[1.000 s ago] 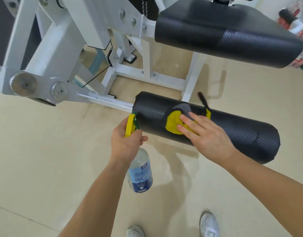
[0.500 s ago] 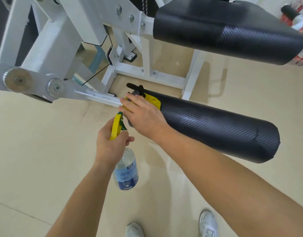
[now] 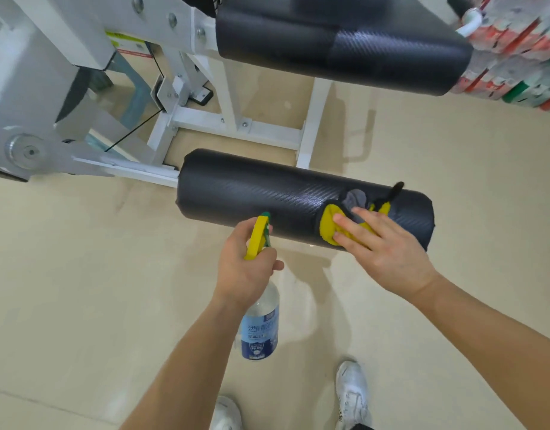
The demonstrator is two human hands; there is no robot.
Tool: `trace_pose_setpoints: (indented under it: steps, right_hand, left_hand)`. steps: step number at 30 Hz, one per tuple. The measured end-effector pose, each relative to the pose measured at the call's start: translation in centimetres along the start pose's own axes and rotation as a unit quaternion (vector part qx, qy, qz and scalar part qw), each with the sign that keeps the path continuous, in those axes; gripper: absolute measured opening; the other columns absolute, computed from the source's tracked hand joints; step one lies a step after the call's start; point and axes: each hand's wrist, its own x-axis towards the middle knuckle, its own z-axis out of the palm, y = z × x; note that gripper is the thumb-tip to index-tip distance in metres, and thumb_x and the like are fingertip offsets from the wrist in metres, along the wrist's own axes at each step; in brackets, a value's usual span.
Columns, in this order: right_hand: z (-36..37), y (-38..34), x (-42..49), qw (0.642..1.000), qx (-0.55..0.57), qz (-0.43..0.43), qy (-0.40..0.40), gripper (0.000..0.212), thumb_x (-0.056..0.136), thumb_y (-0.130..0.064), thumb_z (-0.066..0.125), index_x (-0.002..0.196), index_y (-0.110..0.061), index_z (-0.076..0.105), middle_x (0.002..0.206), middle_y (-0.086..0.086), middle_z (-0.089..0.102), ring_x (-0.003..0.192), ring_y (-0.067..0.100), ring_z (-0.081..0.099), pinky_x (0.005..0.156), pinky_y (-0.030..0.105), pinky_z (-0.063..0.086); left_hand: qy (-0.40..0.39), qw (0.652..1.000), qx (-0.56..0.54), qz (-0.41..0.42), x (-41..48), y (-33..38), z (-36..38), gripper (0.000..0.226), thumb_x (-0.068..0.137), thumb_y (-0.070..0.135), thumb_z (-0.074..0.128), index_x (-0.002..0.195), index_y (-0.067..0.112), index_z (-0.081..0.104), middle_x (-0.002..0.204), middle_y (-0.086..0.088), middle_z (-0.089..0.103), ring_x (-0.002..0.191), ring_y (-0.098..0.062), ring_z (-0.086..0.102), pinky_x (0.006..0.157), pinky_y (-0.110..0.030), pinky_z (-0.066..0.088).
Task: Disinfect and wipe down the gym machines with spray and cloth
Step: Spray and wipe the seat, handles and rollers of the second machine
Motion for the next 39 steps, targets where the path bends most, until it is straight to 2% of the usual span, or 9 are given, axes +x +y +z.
trace_pose_setpoints:
  steps: [7,10,14,18,24,28,31,35,39]
  right_hand:
    - [-1.2,1.4,-5.2,0.993,-0.020,0.112,-0.010,0.043,0.094,0.003,0.049,0.131,-0.011,0.065,0.150,0.014,0.048,0.133,0.042,0.049,0.104,0.054,0.045]
    - [-0.3,-0.5,-0.1,0.992,0.024,0.124,0.020,0.049,0.089,0.003,0.049,0.133,-0.013,0.062,0.148,0.014,0.050,0.131,0.041,0.050,0.100,0.050,0.049]
    - [0.8,-3.6,11.3,0.987,0.126,0.098,0.030,0.044,0.088,-0.015,0.044,0.127,-0.017,0.065,0.142,0.008,0.057,0.128,0.036,0.054,0.100,0.045,0.051]
    - [1.0,-5.0,17.4,0.980,0.186,0.070,0.015,0.042,0.078,-0.007,0.064,0.119,-0.016,0.070,0.131,0.008,0.064,0.118,0.036,0.060,0.090,0.045,0.056]
    - [-1.0,1.3,6.8,0.969,0.140,0.192,0.060,0.034,0.078,-0.007,0.058,0.107,-0.018,0.073,0.119,0.002,0.067,0.103,0.029,0.064,0.081,0.038,0.057]
    - [-2.7,4.9,-1.6,0.952,0.120,0.272,0.067,0.034,0.078,0.001,0.070,0.107,-0.016,0.074,0.123,0.002,0.067,0.109,0.029,0.063,0.084,0.039,0.058]
    - [-3.1,5.9,-4.9,0.937,0.139,0.317,0.036,0.036,0.082,0.001,0.067,0.114,-0.015,0.073,0.130,0.003,0.064,0.114,0.029,0.063,0.084,0.043,0.058]
    - [-3.1,5.4,-4.0,0.881,0.190,0.430,0.050,0.035,0.087,-0.006,0.061,0.118,-0.017,0.073,0.135,0.005,0.064,0.116,0.025,0.065,0.097,0.038,0.053]
    - [-3.6,5.5,1.7,0.891,0.215,0.398,0.042,0.032,0.089,-0.010,0.055,0.111,-0.023,0.075,0.113,0.000,0.074,0.109,0.026,0.064,0.091,0.036,0.050]
  left_hand:
    - [-0.030,0.999,-0.001,0.012,-0.3,1.1,3.3,0.043,0.091,-0.005,0.054,0.126,0.020,0.062,0.118,-0.001,0.067,0.063,-0.011,0.073,0.071,-0.033,0.056]
    - [-0.020,1.000,-0.005,0.018,-0.2,1.3,3.0,0.040,0.090,-0.006,0.054,0.120,0.019,0.064,0.119,0.000,0.070,0.062,-0.012,0.072,0.069,-0.034,0.055]
    - [0.009,1.000,0.002,0.028,-0.3,1.6,1.3,0.037,0.089,-0.009,0.053,0.113,0.016,0.065,0.107,-0.003,0.071,0.063,-0.015,0.071,0.059,-0.020,0.051]
    - [0.030,0.999,0.034,0.021,-0.4,1.6,-0.2,0.034,0.090,-0.007,0.053,0.104,0.021,0.066,0.099,-0.003,0.070,0.063,-0.015,0.073,0.064,-0.028,0.053]
    - [-0.010,0.997,0.067,0.031,-0.2,2.3,1.8,0.036,0.087,-0.008,0.053,0.106,0.018,0.068,0.112,-0.001,0.070,0.066,-0.018,0.075,0.065,-0.028,0.050]
    - [-0.043,0.998,0.036,0.034,-0.3,3.3,5.4,0.033,0.088,-0.009,0.053,0.105,0.015,0.068,0.113,-0.007,0.070,0.063,-0.017,0.071,0.059,-0.020,0.051]
    - [-0.068,0.997,0.018,0.033,-0.7,3.8,7.7,0.032,0.088,-0.010,0.053,0.104,0.014,0.068,0.113,-0.012,0.069,0.063,-0.019,0.070,0.061,-0.025,0.052]
    - [-0.083,0.996,0.023,0.038,-1.0,3.8,9.2,0.033,0.085,-0.009,0.054,0.101,0.017,0.068,0.112,-0.013,0.069,0.064,-0.020,0.073,0.067,-0.036,0.051]
    - [-0.084,0.995,0.037,0.043,-0.9,3.5,9.6,0.035,0.084,-0.009,0.054,0.102,0.018,0.068,0.114,-0.010,0.069,0.065,-0.021,0.073,0.065,-0.032,0.050]
